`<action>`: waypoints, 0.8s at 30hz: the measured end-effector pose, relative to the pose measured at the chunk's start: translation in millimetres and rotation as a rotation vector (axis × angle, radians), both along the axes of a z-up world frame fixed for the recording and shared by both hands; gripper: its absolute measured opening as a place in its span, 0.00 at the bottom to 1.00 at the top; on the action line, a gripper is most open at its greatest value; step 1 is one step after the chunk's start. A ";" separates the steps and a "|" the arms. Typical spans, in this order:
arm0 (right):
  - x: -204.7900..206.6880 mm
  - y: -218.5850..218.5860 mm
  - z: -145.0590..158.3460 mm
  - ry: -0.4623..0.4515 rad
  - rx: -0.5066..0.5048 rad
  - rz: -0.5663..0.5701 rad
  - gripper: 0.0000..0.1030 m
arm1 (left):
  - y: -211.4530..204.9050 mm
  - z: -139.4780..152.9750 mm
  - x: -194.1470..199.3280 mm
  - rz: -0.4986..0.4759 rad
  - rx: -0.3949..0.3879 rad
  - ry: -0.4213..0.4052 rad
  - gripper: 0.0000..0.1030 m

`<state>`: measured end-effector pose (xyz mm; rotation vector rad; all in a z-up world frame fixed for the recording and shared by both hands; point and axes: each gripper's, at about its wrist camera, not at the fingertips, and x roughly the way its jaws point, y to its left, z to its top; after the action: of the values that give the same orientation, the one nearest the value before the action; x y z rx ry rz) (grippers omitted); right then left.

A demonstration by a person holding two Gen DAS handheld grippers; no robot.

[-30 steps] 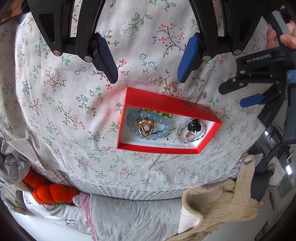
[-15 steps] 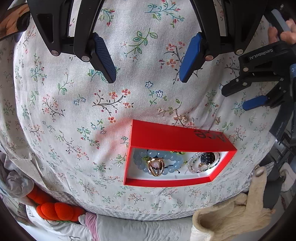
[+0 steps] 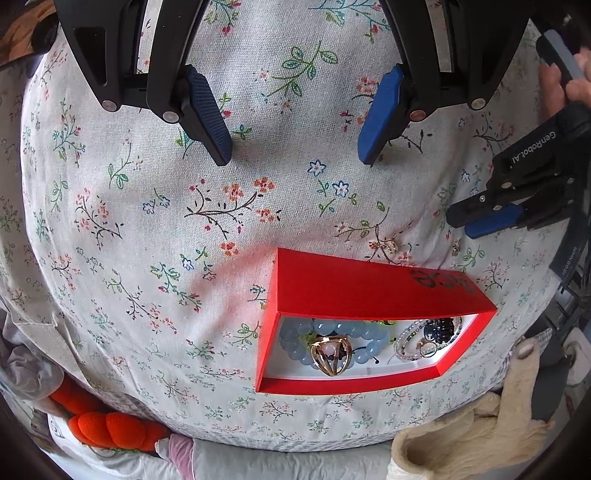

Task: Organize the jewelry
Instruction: 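Grasp a small gold stud earring on the bedspread with the left tool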

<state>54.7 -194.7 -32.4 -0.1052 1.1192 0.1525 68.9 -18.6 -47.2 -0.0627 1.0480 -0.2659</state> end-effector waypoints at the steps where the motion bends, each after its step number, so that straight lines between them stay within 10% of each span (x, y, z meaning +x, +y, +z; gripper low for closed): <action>1: 0.3 -0.7 -0.1 0.000 0.000 0.000 0.70 | 0.0 -0.5 1.5 0.003 -0.005 0.000 0.29; 11: 3.3 -1.8 0.1 0.003 0.004 -0.004 0.70 | 1.6 -2.6 12.6 0.036 -0.007 0.002 0.07; 24: 12.1 12.7 3.6 -0.012 0.018 0.006 0.70 | 13.6 14.3 2.8 0.066 0.007 -0.001 0.06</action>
<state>66.8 -181.9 -28.7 -0.0935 1.1052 0.1674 71.8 -4.9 -32.9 -0.0907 1.0444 -0.2025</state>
